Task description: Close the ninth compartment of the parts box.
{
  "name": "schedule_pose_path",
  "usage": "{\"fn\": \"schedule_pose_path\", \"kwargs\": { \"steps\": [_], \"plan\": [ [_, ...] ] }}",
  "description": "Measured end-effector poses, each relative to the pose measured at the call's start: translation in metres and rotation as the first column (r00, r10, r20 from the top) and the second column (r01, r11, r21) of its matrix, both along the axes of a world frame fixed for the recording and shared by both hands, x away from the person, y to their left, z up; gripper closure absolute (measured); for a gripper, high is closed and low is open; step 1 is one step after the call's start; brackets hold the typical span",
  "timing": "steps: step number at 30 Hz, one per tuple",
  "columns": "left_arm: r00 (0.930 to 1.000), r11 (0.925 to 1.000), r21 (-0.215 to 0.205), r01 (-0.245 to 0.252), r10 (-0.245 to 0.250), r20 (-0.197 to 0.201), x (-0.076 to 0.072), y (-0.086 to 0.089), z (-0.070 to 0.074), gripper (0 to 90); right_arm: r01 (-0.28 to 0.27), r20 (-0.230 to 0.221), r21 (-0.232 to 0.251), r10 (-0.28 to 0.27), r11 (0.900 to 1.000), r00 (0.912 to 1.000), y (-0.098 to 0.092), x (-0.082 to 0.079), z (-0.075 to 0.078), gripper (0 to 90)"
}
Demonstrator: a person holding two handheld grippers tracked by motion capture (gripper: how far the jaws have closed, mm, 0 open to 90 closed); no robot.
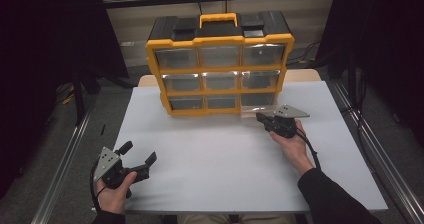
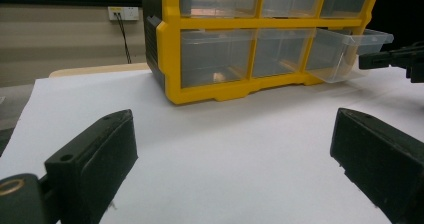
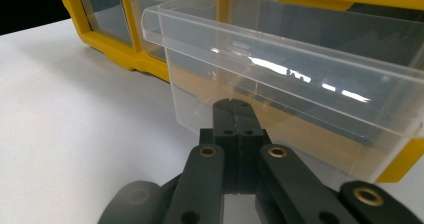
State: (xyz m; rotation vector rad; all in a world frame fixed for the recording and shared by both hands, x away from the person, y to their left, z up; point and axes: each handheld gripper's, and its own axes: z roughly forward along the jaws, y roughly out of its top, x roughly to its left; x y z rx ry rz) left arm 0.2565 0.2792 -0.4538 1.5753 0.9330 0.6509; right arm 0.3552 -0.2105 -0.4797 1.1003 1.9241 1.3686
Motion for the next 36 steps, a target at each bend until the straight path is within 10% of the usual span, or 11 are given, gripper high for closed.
{"fn": "schedule_pose_path", "kwargs": {
  "steps": [36],
  "plan": [
    [1.0000,1.0000,-0.002,0.004,-0.004,0.001,0.002,-0.001,0.000,4.5,0.043,-0.008,-0.011,-0.043,0.999,0.9990,-0.001,0.013,-0.005,90.0]
  ]
}}
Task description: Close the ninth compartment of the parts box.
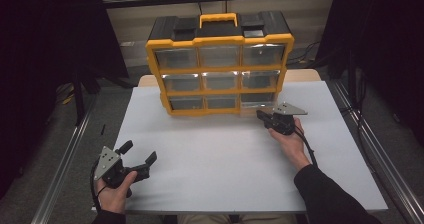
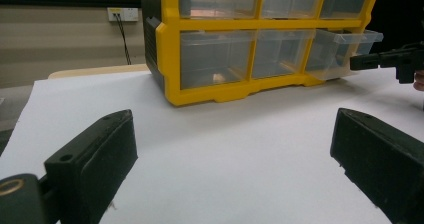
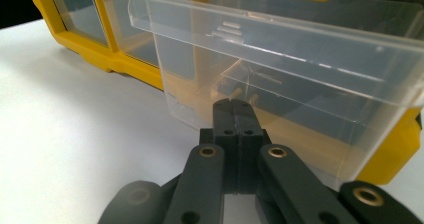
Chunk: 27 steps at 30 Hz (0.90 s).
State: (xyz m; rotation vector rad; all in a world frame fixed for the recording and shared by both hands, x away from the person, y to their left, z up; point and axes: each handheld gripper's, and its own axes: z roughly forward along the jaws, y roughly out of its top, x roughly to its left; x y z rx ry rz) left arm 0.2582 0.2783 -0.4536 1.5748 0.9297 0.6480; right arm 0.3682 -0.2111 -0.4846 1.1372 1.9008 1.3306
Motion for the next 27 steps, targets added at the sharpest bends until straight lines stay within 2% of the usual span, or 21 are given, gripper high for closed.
{"fn": "schedule_pose_path", "kwargs": {
  "steps": [4,16,22,27],
  "plan": [
    [1.0000,1.0000,0.004,0.000,0.000,-0.001,0.0000,0.0006,0.0000,4.5,-0.005,0.002,-0.004,0.005,1.000,1.0000,0.0013,0.0039,0.0038,90.0],
    [1.0000,1.0000,0.000,0.001,-0.001,-0.001,0.0001,0.0001,-0.0001,4.5,-0.002,-0.004,-0.007,0.002,1.000,1.0000,0.0026,0.0061,0.0028,90.0],
    [1.0000,1.0000,0.000,0.001,-0.001,0.000,0.0001,0.0002,-0.0001,4.5,0.010,-0.016,0.022,-0.010,1.000,0.9998,0.0003,0.0080,0.0010,90.0],
    [1.0000,1.0000,-0.003,0.000,0.000,0.000,0.0001,-0.0003,-0.0001,4.5,0.018,-0.018,0.026,-0.018,0.999,0.9997,-0.0002,0.0093,0.0005,90.0]
  ]
}}
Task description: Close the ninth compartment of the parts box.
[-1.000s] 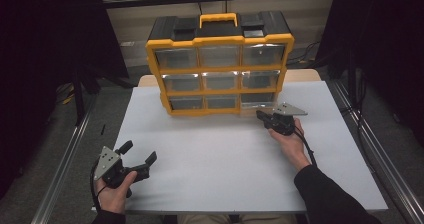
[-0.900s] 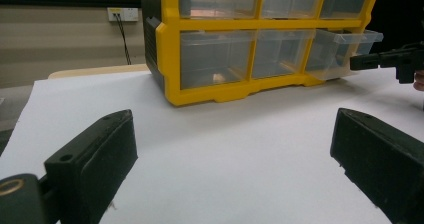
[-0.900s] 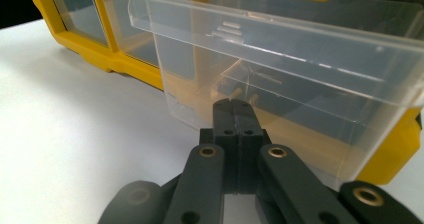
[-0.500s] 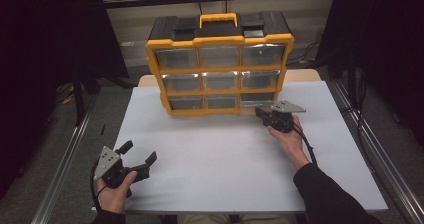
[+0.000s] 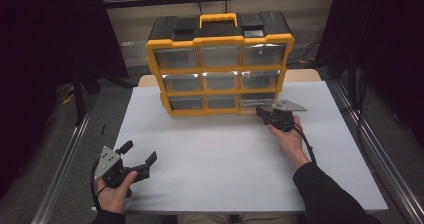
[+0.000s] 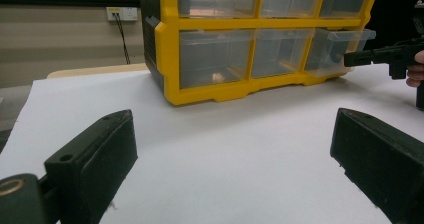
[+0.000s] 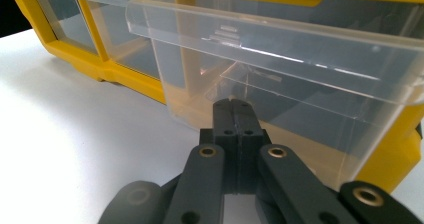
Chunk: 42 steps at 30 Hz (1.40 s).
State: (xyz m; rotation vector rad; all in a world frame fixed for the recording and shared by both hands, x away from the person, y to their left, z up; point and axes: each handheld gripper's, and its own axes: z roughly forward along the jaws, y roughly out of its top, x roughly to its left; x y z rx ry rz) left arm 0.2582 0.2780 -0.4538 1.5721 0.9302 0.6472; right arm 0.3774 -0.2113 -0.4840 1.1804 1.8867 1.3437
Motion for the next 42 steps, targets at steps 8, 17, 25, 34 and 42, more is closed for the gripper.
{"fn": "schedule_pose_path", "kwargs": {
  "steps": [8,17,25,34,42],
  "plan": [
    [1.0000,0.9999,-0.010,-0.001,0.001,0.000,0.000,-0.001,0.000,4.5,0.003,-0.003,-0.003,-0.003,1.000,1.0000,0.000,0.003,0.001,90.0],
    [1.0000,0.9999,-0.016,-0.003,0.003,-0.001,0.001,-0.001,0.000,4.5,0.014,-0.008,0.019,-0.014,1.000,0.9999,0.003,0.010,0.005,90.0],
    [1.0000,1.0000,0.000,0.002,-0.002,0.001,0.001,-0.001,0.000,4.5,0.012,-0.012,-0.003,-0.012,1.000,0.9999,0.005,0.015,0.006,90.0],
    [1.0000,1.0000,0.006,0.005,-0.005,0.002,0.001,0.000,0.000,4.5,0.030,-0.020,-0.010,-0.030,1.000,0.9994,0.005,0.020,0.005,90.0],
    [1.0000,1.0000,0.002,0.004,-0.004,0.001,0.001,-0.001,0.000,4.5,0.039,-0.022,-0.011,-0.039,0.999,0.9990,0.006,0.021,0.006,90.0]
  ]
}}
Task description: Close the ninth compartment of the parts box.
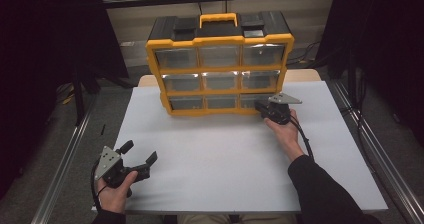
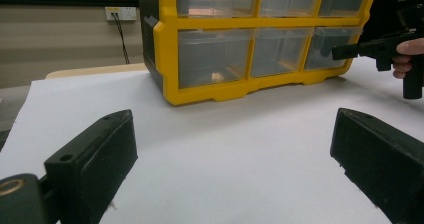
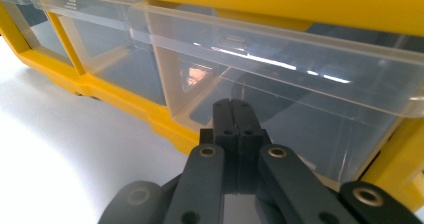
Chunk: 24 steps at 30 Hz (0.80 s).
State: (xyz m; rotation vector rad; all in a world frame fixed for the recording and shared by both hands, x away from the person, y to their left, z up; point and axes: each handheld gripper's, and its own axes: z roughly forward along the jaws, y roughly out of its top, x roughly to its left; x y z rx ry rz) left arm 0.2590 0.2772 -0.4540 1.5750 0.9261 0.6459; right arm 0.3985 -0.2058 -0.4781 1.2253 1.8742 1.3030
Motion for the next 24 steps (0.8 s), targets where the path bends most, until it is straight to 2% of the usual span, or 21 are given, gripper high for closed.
{"fn": "schedule_pose_path", "kwargs": {
  "steps": [24],
  "plan": [
    [1.0000,1.0000,0.000,-0.001,0.001,0.002,-0.0005,-0.0001,0.0003,4.5,0.022,-0.005,-0.008,-0.022,1.000,0.9997,-0.0015,0.0044,-0.0004,90.0]
  ]
}}
